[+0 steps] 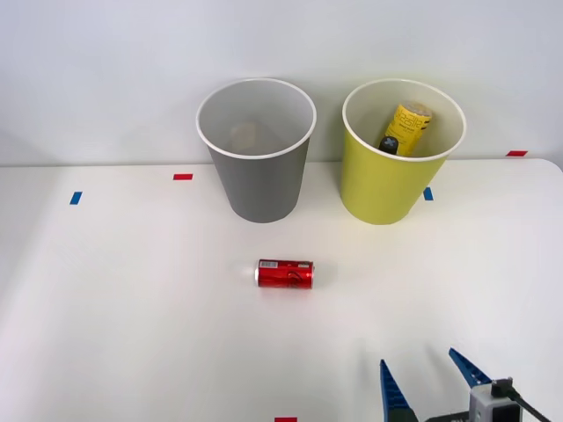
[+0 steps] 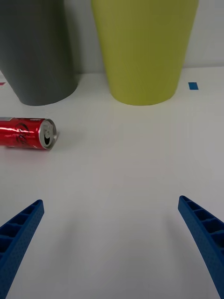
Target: Put cans in the gray bin, plastic bottles in the light green bin
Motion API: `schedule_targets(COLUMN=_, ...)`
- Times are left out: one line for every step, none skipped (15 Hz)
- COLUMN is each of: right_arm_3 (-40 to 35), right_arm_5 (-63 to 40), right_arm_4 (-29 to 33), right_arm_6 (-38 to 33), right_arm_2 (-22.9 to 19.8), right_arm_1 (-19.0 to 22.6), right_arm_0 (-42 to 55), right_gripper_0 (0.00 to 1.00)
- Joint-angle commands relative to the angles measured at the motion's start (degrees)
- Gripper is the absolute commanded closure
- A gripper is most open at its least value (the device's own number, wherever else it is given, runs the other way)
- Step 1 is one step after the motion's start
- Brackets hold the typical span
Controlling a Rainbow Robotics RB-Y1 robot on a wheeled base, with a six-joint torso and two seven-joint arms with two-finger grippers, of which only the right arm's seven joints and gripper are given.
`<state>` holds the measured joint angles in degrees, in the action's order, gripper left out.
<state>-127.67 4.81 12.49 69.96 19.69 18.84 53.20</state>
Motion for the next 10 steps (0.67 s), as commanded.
schedule_targets(right_arm_3=-4.1, right_arm_5=-11.9, right_arm_4=-2.0, right_arm_6=-2.0, right_arm_2=2.0, right_arm_1=3.8, right_arm_0=-7.1, right_gripper_0=0.00)
schedule_targets(right_arm_3=-6.5, right_arm_5=-16.5, right_arm_4=-4.0, right_arm_6=-2.3, right_arm_2=2.7, right_arm_1=4.8, right_arm_0=-8.4, right_gripper_0=0.00)
schedule_targets(right_arm_3=-10.8, right_arm_5=-23.8, right_arm_4=-7.7, right_arm_6=-2.6, right_arm_2=3.9, right_arm_1=6.6, right_arm_0=-10.8, right_gripper_0=0.00)
schedule_targets(right_arm_3=-13.8, right_arm_5=-29.4, right_arm_4=-10.1, right_arm_6=-2.9, right_arm_2=4.6, right_arm_1=7.8, right_arm_0=-13.0, right_gripper_0=0.00)
schedule_targets(right_arm_3=-16.0, right_arm_5=-34.5, right_arm_4=-12.6, right_arm_6=-3.2, right_arm_2=4.7, right_arm_1=9.0, right_arm_0=-15.9, right_gripper_0=0.00)
schedule_targets(right_arm_3=-16.6, right_arm_5=-36.9, right_arm_4=-14.8, right_arm_6=-3.3, right_arm_2=4.8, right_arm_1=10.0, right_arm_0=-18.6, right_gripper_0=0.00)
schedule_targets(right_arm_3=-16.6, right_arm_5=-39.2, right_arm_4=-17.4, right_arm_6=-3.7, right_arm_2=4.7, right_arm_1=11.0, right_arm_0=-21.7, right_gripper_0=0.00)
schedule_targets(right_arm_3=-16.6, right_arm_5=-40.7, right_arm_4=-18.8, right_arm_6=-3.9, right_arm_2=4.7, right_arm_1=11.7, right_arm_0=-23.5, right_gripper_0=0.00)
schedule_targets(right_arm_3=-16.6, right_arm_5=-43.2, right_arm_4=-20.6, right_arm_6=-3.9, right_arm_2=4.7, right_arm_1=12.7, right_arm_0=-26.0, right_gripper_0=0.00)
schedule_targets(right_arm_3=-16.6, right_arm_5=-45.1, right_arm_4=-21.8, right_arm_6=-3.8, right_arm_2=4.8, right_arm_1=13.8, right_arm_0=-27.8, right_gripper_0=0.00)
